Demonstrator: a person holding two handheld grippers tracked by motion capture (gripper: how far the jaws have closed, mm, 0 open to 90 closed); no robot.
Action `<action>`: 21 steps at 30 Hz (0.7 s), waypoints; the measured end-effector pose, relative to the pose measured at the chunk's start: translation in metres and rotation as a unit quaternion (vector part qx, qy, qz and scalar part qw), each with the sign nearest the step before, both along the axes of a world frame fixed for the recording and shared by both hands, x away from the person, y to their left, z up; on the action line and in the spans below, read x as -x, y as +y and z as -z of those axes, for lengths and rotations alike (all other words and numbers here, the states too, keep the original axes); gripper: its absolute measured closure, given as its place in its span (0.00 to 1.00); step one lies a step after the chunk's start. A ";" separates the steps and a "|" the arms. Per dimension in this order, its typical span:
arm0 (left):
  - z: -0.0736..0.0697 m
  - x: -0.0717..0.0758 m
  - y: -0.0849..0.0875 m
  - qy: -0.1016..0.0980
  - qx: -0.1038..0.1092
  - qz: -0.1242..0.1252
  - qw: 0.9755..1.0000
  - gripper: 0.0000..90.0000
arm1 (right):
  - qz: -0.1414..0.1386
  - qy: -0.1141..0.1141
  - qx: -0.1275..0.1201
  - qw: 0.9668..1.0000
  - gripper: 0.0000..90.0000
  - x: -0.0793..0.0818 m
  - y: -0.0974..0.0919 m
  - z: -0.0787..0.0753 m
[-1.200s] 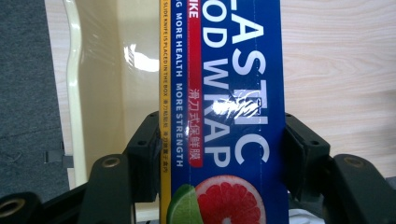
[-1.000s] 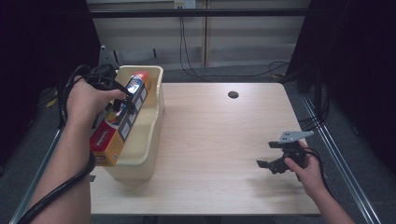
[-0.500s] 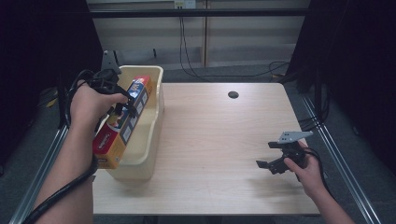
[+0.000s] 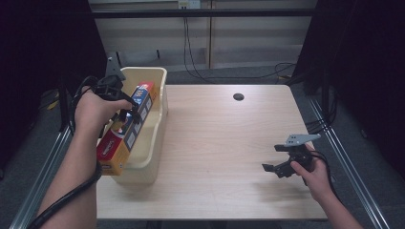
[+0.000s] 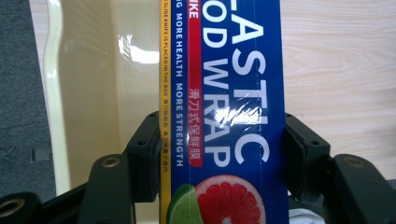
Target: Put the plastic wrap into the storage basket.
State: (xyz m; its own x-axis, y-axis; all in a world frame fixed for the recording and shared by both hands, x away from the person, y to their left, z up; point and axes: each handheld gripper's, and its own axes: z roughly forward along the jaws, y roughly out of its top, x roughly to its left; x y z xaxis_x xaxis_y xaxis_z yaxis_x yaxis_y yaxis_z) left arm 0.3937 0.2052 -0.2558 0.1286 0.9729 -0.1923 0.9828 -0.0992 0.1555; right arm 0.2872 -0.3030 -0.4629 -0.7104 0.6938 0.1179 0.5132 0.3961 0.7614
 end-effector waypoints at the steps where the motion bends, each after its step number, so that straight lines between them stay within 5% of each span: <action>1: 0.001 0.000 -0.001 -0.002 -0.001 -0.003 1.000 0.46 | 0.000 -0.001 0.000 1.000 0.02 0.000 0.000 0.000; 21: 0.018 -0.002 -0.001 0.011 0.000 -0.003 1.000 0.45 | -0.003 0.001 0.002 1.000 0.02 0.000 0.001 0.001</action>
State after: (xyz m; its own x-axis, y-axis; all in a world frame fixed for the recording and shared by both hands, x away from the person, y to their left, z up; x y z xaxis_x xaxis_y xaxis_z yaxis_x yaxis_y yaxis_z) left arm 0.3957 0.2042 -0.2741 0.1179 0.9737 -0.1949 0.9866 -0.0925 0.1347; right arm 0.2869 -0.3021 -0.4634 -0.7149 0.6894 0.1165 0.5117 0.4024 0.7591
